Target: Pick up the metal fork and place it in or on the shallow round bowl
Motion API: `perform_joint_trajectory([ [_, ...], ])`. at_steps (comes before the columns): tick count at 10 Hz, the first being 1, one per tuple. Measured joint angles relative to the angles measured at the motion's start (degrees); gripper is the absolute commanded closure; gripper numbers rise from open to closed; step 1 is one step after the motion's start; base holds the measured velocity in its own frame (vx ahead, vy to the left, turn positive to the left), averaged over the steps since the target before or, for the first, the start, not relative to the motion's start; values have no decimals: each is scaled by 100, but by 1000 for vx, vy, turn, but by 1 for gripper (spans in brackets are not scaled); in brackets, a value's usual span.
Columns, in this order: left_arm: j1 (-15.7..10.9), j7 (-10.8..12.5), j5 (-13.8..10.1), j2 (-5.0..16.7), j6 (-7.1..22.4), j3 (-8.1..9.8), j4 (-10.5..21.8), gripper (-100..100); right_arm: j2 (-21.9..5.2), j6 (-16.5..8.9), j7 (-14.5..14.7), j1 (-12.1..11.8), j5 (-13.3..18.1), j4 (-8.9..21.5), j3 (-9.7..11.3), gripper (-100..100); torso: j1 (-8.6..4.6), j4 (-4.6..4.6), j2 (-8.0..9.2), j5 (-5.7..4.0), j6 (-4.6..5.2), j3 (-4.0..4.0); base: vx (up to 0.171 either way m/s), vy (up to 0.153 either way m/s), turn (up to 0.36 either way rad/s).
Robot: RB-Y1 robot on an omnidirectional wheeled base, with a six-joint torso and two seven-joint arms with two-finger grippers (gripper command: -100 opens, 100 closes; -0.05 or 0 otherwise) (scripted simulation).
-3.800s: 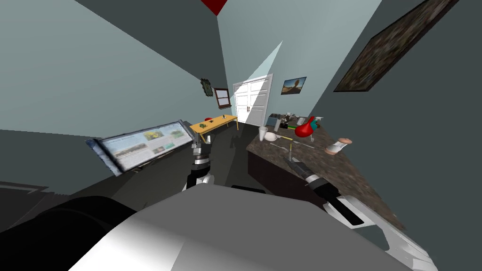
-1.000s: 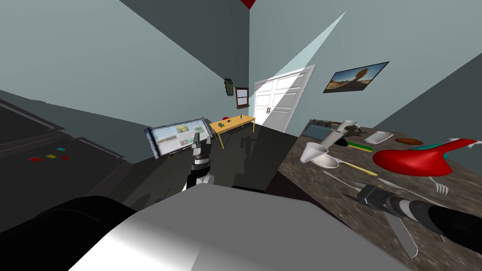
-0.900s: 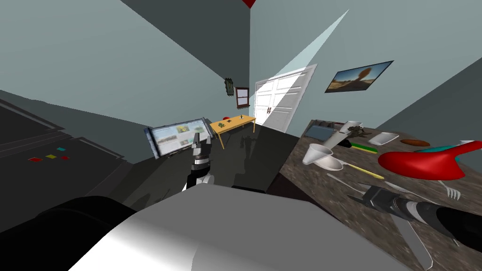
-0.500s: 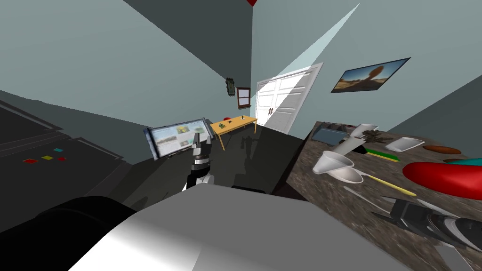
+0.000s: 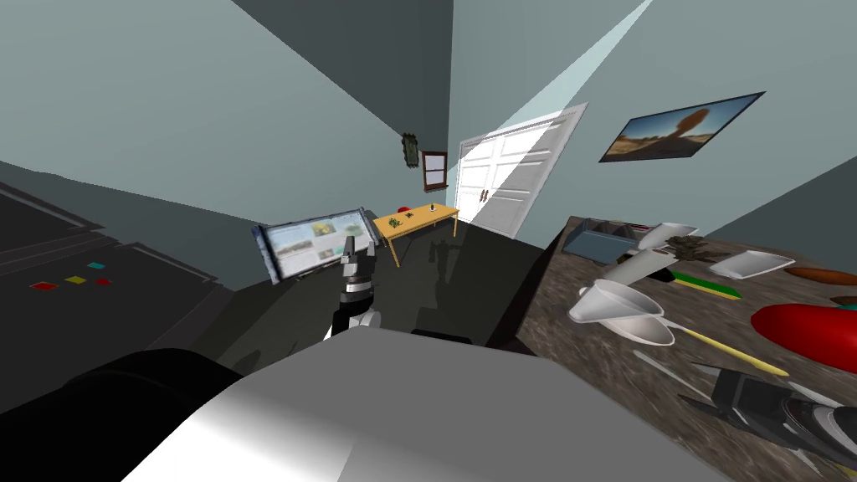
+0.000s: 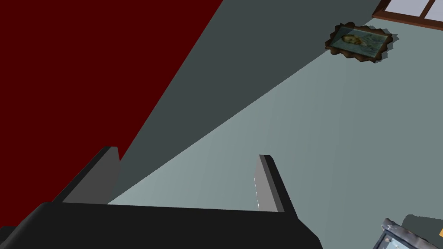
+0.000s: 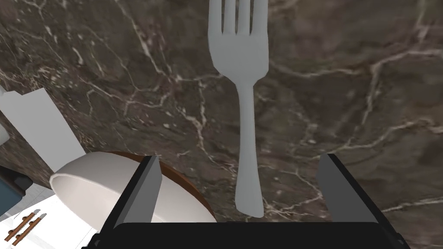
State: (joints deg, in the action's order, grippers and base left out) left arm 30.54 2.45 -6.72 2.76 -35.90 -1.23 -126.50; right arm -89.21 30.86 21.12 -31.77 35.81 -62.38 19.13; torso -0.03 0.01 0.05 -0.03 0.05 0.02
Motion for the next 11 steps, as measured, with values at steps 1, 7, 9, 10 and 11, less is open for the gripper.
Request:
perform_joint_trajectory([
  [1,0,0,0,0,0,0,0,0,118,-37,39,23,28,57,31,-100,-8,-1,-3,-1,1,-2,18,-19,19],
  [7,0,0,0,0,0,0,0,0,128,-36,53,26,31,56,34,0,-1,3,13,2,8,7,0,0,0],
  [9,0,0,0,0,0,0,0,0,36,-28,29,-11,1,-1,1,100,7,5,22,7,15,13,-19,15,-70],
  [10,0,0,0,0,0,0,0,0,24,-27,22,-18,-2,-6,-3,0,6,5,22,5,10,13,0,0,0],
  [11,0,0,0,0,0,0,0,0,26,-27,22,-18,-2,-5,-2,100,3,5,18,5,9,11,-14,13,-14],
])
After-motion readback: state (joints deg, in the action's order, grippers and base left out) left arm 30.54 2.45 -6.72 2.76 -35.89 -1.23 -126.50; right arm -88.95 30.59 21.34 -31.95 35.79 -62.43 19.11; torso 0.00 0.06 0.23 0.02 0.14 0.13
